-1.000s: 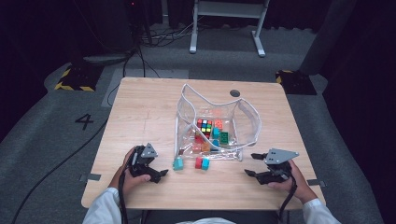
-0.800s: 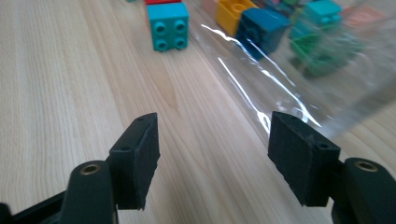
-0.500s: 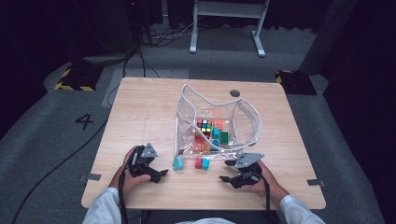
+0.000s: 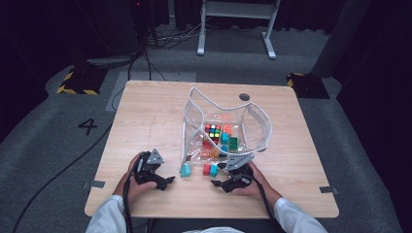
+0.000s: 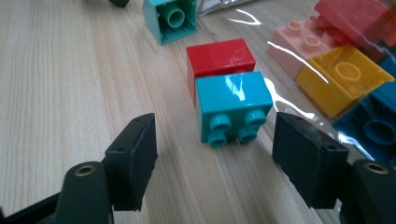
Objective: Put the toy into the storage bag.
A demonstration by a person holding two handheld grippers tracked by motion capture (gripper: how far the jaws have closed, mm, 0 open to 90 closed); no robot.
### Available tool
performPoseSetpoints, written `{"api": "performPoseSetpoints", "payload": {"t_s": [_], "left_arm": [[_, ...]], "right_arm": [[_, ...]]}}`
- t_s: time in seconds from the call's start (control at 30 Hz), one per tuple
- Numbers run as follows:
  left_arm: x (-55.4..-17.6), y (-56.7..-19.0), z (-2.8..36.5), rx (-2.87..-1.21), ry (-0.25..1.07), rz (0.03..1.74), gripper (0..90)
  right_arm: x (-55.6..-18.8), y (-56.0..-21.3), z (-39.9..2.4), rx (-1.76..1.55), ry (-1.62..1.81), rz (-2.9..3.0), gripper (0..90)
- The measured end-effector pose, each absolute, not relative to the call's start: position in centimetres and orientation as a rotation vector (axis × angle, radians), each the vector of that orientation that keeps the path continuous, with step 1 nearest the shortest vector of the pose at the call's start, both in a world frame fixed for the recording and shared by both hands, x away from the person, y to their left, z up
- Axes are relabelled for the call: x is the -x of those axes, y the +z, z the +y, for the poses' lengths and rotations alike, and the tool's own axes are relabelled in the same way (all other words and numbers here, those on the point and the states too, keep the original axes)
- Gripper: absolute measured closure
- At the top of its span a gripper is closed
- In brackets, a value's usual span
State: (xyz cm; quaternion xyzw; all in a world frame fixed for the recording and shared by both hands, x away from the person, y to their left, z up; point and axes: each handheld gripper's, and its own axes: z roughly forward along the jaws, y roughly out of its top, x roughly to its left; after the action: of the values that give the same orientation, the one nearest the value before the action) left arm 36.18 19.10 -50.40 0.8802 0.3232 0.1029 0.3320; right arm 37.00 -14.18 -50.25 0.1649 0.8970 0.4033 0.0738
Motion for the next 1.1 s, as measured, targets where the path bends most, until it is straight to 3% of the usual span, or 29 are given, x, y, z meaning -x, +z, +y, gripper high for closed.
{"api": "performPoseSetpoints", "payload": {"t_s": [0.27,0.47,1.1], "left_arm": [[-36.2,-50.4,19.1,-2.300,0.271,0.845,0.4],[-36.2,-50.4,19.1,-2.300,0.269,0.845,0.4],[-36.2,-50.4,19.1,-2.300,0.269,0.844,0.4]], "right_arm": [[-37.3,-50.2,-13.4,-0.527,1.240,2.669,40.0],[-37.3,-50.2,-13.5,-0.465,1.276,2.651,56.7],[-36.8,-47.7,-17.8,-0.453,1.307,2.608,58.8]]}}
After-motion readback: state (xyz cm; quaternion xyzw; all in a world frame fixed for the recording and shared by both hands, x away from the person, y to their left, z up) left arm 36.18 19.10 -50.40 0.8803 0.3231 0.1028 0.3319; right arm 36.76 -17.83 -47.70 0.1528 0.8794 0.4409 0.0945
